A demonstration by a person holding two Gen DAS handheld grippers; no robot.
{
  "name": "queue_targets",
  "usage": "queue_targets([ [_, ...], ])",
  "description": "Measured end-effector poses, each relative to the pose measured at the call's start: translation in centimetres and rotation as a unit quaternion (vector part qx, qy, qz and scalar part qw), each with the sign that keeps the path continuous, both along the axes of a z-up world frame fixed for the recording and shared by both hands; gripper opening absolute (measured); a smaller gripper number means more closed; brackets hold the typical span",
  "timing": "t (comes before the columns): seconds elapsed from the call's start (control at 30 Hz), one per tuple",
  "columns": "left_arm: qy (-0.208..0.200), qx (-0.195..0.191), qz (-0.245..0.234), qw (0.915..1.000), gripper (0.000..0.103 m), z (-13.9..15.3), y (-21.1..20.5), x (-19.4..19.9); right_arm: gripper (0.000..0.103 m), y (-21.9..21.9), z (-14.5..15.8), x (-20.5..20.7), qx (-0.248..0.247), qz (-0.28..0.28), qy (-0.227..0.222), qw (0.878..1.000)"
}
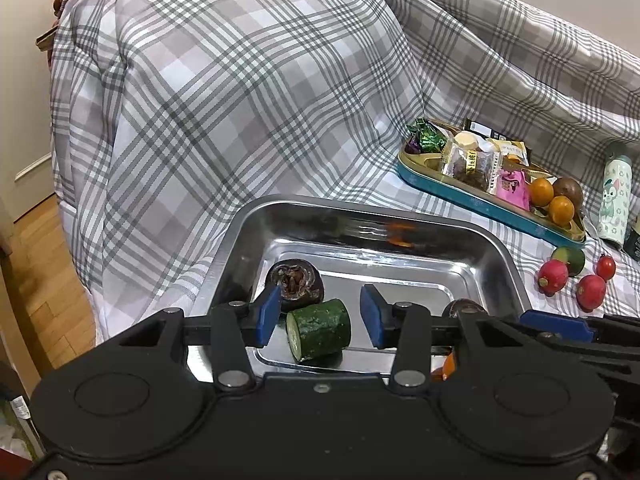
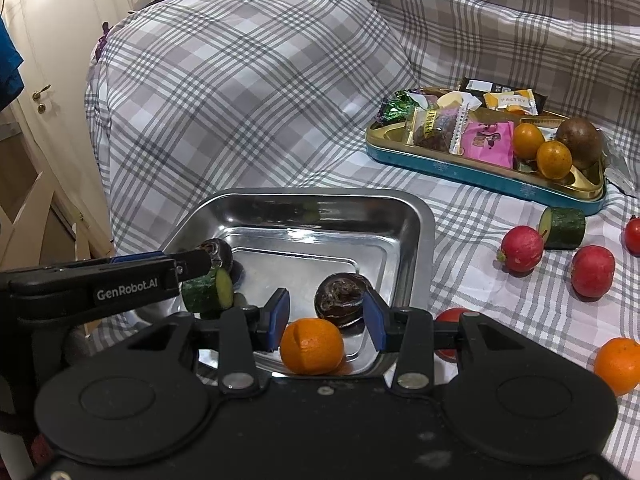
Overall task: Organize fruits
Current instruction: 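Move both tools away from the tray toward the remaining fruits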
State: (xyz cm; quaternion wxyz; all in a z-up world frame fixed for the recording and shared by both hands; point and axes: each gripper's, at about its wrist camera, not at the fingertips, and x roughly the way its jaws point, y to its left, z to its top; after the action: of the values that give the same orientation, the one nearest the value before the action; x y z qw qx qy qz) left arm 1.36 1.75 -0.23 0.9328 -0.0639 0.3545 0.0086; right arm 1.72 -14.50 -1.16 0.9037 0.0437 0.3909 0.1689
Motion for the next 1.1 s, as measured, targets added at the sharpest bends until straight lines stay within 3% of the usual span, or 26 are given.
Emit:
queue_targets([
  [0.37,0.003,0.005,0.001,1.0000,0.051,0.0,-0.3,0.0,0.044,-1.8,0.7,0.8,-0.006,-0.042,0.001,0.999],
  [0.67,0.004,0.009,-0.002,0.9999,0.051,0.0,-0.3,0.2,0.044,-4.0,0.9,1.7,-0.044,-0.095,0.024,0.994],
  [1.1,0.007,0.040,-0.013,0.9991,0.051,0.0,-1.4,0.5,0.044,-9.9,1.0,3.2,-0.036,-0.198,0.060,0.978],
])
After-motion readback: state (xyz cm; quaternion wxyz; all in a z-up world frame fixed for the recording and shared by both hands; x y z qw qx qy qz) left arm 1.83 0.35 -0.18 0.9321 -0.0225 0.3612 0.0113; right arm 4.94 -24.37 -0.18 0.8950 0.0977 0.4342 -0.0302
